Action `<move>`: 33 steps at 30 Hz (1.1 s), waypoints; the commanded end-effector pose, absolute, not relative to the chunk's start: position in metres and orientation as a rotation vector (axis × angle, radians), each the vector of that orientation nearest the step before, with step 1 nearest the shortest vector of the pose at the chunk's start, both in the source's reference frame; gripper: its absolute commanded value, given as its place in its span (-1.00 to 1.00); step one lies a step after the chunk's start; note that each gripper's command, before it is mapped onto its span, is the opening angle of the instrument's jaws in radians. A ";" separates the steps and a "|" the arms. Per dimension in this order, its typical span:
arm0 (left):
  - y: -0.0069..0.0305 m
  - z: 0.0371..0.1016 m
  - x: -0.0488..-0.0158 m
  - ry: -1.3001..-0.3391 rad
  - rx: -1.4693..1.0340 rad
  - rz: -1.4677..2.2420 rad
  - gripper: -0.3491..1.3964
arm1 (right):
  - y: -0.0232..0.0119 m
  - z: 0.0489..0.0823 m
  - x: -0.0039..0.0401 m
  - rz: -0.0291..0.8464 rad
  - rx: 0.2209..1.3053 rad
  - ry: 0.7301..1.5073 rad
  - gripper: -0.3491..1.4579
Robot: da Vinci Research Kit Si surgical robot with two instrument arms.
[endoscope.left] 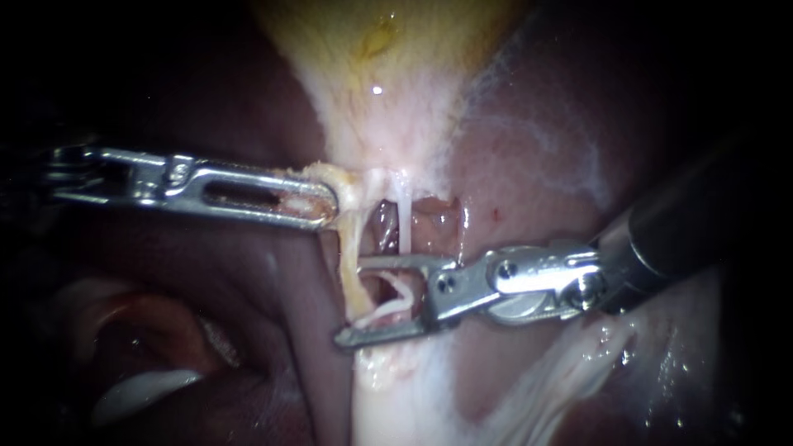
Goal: Clipping first clip left tube
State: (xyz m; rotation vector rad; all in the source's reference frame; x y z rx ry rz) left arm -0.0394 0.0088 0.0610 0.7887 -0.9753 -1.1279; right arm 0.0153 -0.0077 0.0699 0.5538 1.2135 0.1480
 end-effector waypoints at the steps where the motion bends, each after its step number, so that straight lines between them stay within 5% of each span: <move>1: 0.0088 0.0610 -0.0394 -0.975 0.789 -1.128 -1.00 | -0.0079 0.0701 0.0155 0.149 0.556 1.213 -0.06; 25: 0.0088 0.0609 -0.0397 -0.975 0.788 -1.129 -1.00 | -0.0111 0.0732 0.0180 0.145 0.622 1.206 -0.11; 28: 0.0088 0.0609 -0.0396 -0.975 0.788 -1.129 -1.00 | -0.0110 0.0733 0.0174 0.140 0.625 1.198 -0.38; 31: 0.0088 0.0609 -0.0396 -0.975 0.788 -1.129 -1.00 | -0.0109 0.0734 0.0162 0.171 0.575 1.188 -1.00; 33: 0.0088 0.0610 -0.0396 -0.975 0.788 -1.129 -1.00 | -0.0104 0.0735 0.0158 0.178 0.570 1.181 -1.00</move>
